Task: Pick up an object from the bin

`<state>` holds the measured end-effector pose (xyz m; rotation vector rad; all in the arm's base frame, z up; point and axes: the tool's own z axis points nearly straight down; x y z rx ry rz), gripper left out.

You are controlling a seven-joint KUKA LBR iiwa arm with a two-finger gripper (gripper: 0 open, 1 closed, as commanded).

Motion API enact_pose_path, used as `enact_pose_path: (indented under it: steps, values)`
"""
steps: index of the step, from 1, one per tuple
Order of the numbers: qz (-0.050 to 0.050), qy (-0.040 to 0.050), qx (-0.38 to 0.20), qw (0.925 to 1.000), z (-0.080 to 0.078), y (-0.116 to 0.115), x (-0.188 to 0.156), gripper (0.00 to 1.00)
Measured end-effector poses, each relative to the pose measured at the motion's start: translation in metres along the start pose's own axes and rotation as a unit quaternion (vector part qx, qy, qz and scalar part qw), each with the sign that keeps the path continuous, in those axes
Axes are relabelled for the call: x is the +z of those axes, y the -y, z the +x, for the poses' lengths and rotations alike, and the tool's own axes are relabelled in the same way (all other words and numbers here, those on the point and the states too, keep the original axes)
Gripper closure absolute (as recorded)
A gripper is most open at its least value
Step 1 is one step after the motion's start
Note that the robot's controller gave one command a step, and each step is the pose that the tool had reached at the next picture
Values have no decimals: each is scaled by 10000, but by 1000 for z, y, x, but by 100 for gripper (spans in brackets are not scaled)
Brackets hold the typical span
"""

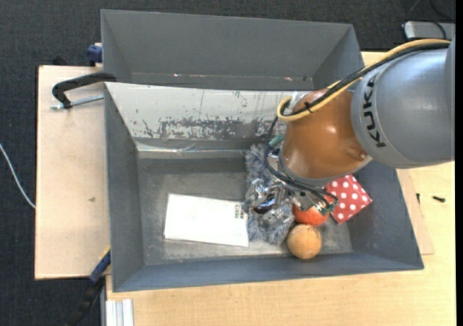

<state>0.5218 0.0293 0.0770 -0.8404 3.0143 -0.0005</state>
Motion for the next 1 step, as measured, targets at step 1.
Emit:
enact_pose_path:
  steps: [1]
  values:
    - [-14, -32, -685, 9976, 30, 40, -125, 100]
